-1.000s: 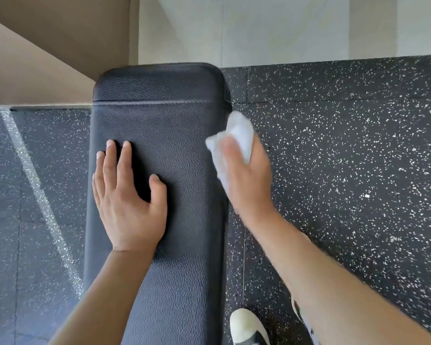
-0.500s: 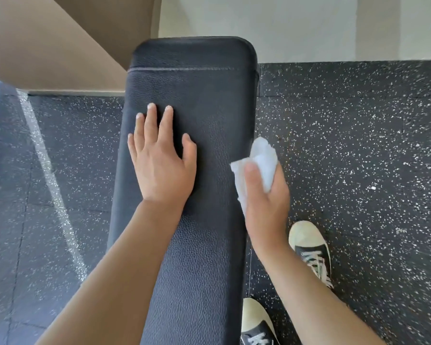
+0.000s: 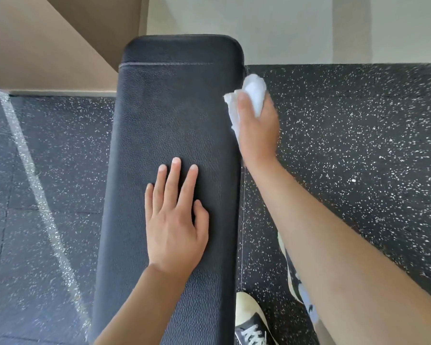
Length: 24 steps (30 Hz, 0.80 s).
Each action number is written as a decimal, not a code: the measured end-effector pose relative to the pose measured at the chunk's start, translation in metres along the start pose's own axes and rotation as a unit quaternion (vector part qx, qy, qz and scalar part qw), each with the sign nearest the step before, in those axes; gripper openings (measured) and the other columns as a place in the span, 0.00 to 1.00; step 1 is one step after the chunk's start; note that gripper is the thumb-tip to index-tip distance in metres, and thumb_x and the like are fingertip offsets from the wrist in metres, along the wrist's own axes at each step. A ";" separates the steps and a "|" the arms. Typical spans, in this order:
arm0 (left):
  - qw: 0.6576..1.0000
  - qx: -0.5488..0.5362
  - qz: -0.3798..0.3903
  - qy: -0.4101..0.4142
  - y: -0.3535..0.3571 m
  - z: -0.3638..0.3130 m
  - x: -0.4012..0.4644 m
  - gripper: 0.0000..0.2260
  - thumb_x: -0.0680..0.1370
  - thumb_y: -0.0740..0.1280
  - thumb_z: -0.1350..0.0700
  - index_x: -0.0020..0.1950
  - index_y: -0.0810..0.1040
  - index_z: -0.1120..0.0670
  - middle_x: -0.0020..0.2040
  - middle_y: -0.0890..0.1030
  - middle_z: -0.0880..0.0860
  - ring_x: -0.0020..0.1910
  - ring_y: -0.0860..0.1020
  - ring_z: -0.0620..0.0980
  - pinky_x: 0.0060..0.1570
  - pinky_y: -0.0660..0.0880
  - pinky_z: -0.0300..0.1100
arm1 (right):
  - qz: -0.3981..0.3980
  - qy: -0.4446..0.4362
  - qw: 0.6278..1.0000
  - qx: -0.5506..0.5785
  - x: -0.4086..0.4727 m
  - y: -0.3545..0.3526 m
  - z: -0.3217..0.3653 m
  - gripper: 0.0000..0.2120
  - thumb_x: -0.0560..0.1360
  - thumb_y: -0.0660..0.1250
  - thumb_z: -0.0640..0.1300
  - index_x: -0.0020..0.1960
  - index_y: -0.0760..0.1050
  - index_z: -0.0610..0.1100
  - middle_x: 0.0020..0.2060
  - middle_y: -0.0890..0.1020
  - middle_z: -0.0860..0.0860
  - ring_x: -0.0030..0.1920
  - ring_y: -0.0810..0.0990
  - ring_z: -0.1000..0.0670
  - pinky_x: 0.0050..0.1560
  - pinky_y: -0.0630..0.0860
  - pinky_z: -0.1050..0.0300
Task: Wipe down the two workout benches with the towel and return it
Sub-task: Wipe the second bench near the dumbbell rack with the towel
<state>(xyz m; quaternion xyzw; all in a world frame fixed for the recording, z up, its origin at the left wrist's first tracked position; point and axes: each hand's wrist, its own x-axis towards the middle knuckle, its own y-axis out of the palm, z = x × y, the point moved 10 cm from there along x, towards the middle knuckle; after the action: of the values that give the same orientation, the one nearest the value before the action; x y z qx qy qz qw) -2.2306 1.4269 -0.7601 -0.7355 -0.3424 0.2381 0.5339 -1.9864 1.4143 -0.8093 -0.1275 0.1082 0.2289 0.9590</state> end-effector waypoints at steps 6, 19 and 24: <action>1.000 -0.001 -0.006 0.001 -0.001 0.001 0.000 0.27 0.80 0.58 0.53 0.81 0.66 0.50 0.83 0.61 0.52 0.83 0.55 0.56 0.79 0.55 0.59 | 0.030 0.014 0.999 -0.006 -0.146 -0.039 -0.058 0.09 0.81 0.65 0.61 0.61 0.76 0.66 0.53 0.84 0.65 0.55 0.82 0.62 0.55 0.75 0.66; 0.999 -0.009 0.032 0.019 -0.002 0.000 -0.048 0.27 0.81 0.57 0.54 0.82 0.65 0.51 0.84 0.59 0.52 0.83 0.54 0.56 0.79 0.55 0.60 | 0.011 0.064 0.998 0.000 -0.089 -0.022 -0.037 0.11 0.76 0.67 0.59 0.53 0.79 0.55 0.44 0.85 0.57 0.44 0.83 0.52 0.51 0.82 0.41; 0.998 -0.001 0.053 0.032 -0.009 0.014 -0.128 0.28 0.80 0.57 0.54 0.82 0.64 0.51 0.84 0.57 0.50 0.83 0.54 0.54 0.78 0.57 0.61 | 0.032 0.075 0.997 -0.011 -0.124 -0.027 -0.046 0.12 0.75 0.67 0.60 0.55 0.79 0.57 0.46 0.86 0.55 0.45 0.84 0.50 0.51 0.82 0.39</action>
<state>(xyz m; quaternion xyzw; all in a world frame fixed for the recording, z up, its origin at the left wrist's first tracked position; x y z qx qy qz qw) -2.3266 1.3401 -0.7582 -0.7603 -0.2857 0.2419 0.5309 -2.0888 1.3263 -0.8144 -0.1518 0.1807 0.2502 0.9390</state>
